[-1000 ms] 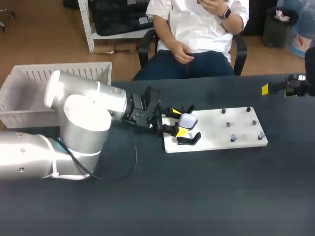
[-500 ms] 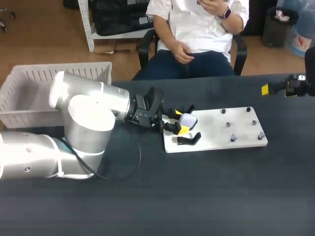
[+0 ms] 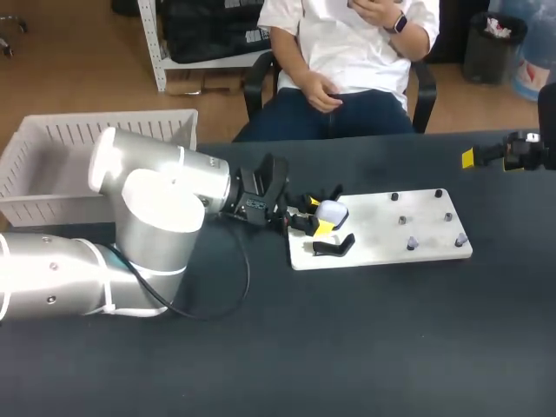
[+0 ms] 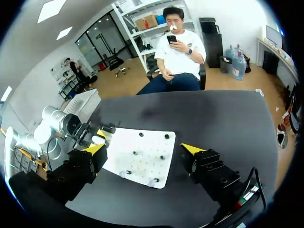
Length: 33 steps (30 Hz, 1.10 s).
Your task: Pick up each earbud case from the left stands, insert the matching earbuds, close the lid, and place the case in the box.
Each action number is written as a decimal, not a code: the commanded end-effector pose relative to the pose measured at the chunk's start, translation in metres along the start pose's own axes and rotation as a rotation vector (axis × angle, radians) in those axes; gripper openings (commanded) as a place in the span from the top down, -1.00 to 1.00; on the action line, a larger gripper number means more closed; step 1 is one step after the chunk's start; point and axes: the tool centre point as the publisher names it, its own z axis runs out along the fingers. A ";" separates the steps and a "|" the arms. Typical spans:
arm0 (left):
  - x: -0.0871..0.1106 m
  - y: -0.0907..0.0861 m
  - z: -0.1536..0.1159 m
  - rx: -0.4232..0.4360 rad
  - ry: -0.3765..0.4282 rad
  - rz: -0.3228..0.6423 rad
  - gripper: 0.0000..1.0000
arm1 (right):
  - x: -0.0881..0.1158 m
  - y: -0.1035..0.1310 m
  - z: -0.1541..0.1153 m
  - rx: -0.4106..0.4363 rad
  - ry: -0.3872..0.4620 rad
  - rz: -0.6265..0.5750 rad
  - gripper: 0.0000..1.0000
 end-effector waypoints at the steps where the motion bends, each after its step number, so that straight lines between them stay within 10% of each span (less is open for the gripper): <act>1: 0.000 0.002 0.002 0.003 0.000 -0.002 0.10 | 0.000 0.000 0.000 0.001 0.000 0.000 -1.00; 29: -0.003 0.004 0.005 0.018 -0.021 -0.001 0.16 | 0.000 0.000 0.000 0.001 0.000 0.000 -1.00; 33: -0.003 0.004 0.005 0.022 -0.023 -0.001 0.80 | 0.000 0.000 0.000 0.001 0.000 0.000 -1.00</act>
